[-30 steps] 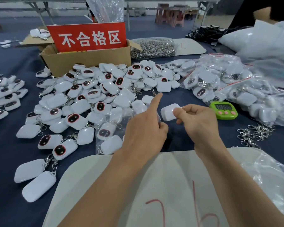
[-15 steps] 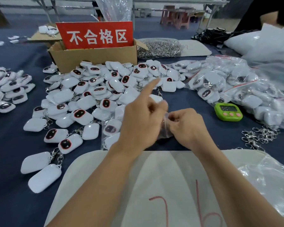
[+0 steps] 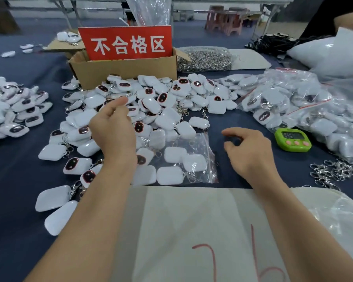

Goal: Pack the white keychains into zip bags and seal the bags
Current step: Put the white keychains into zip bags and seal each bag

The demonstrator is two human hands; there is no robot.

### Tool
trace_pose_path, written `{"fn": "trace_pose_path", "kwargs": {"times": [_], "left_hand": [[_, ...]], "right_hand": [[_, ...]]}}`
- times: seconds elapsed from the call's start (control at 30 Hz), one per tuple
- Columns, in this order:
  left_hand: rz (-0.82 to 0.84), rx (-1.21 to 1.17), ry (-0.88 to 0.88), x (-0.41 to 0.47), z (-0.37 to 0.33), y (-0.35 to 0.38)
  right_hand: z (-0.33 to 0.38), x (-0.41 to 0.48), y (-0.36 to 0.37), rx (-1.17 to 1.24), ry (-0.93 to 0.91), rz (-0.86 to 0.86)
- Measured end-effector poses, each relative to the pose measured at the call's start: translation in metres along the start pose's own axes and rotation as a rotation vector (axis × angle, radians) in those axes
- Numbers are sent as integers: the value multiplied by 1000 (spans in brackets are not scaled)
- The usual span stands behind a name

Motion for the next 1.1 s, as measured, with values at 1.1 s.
{"fn": "trace_pose_path", "kwargs": {"times": [1.1], "left_hand": [[396,1246,236,-29,20,49]], "right_hand": [[2,11,-12,182,27,-131]]}}
Point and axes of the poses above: each hand's wrist, its own x-axis towards the middle knuckle, its own y-axis out of the palm, z = x × y, the point moved 9 cm from there along x, towards the middle knuckle, and after that the axes turned 8 degrees about -y, right-handed, at the moved point
